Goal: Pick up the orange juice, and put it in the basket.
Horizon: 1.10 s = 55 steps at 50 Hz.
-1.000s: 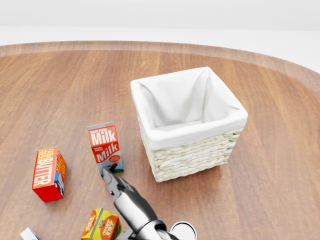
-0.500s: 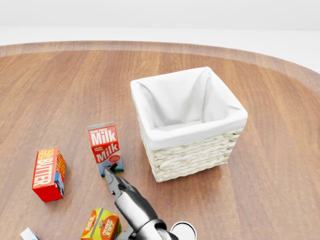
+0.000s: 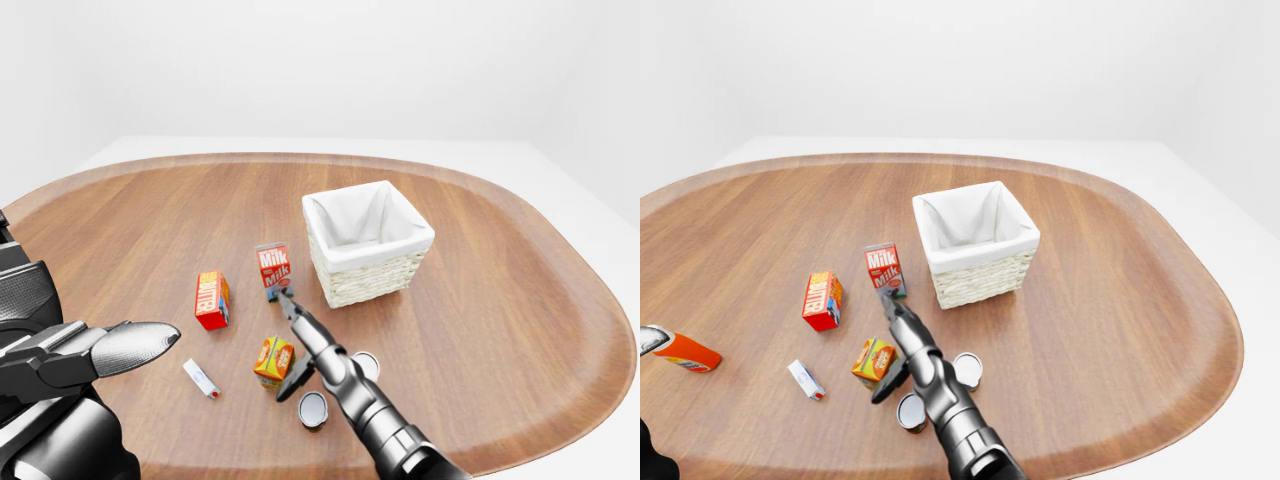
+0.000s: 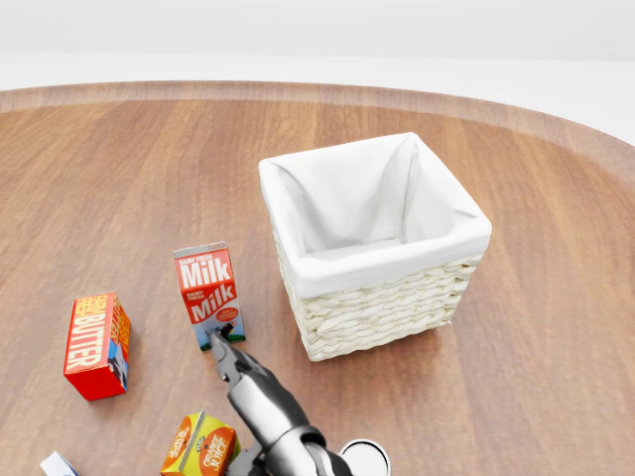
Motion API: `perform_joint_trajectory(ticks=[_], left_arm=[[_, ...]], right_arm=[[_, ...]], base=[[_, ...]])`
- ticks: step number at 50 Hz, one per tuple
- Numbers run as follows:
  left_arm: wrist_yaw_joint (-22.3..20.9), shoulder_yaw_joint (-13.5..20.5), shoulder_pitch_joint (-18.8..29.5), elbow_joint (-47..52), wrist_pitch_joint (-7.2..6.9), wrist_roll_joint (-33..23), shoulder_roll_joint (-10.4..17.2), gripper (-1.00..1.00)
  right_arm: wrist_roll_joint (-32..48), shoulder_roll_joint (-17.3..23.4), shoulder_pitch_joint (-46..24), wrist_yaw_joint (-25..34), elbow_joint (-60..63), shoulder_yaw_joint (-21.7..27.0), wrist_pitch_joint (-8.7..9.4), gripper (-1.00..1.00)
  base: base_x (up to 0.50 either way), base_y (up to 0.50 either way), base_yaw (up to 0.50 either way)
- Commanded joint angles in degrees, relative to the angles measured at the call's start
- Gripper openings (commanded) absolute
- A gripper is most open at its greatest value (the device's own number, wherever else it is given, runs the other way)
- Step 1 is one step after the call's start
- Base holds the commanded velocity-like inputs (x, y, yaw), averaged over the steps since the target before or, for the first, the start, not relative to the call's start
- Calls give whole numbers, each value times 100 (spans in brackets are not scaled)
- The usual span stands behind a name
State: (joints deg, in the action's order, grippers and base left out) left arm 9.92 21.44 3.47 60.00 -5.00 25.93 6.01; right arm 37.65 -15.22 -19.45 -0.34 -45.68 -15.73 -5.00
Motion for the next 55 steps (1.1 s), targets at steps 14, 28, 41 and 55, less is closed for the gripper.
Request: perform_joint_trajectory(ticks=[14, 28, 41, 55], left_arm=[[1, 0, 0, 0, 0, -1, -1, 100], [0, -1, 0, 0, 0, 0, 2, 100], [2, 0, 0, 0, 0, 0, -1, 100], [1, -1, 0, 0, 0, -1, 0, 100]], right_arm=[[30, -214, -682, -458, -1539, 271, 0, 100], [152, -280, -893, -657, -2051, 367, 0, -100], [116, -284, -997, -842, -1946, 422, 0, -100], [79, -283, -1063, -921, -2059, 450, 0, -100]], base=[[0, 0, 0], [0, 0, 0], [0, 0, 0], [0, 0, 0]])
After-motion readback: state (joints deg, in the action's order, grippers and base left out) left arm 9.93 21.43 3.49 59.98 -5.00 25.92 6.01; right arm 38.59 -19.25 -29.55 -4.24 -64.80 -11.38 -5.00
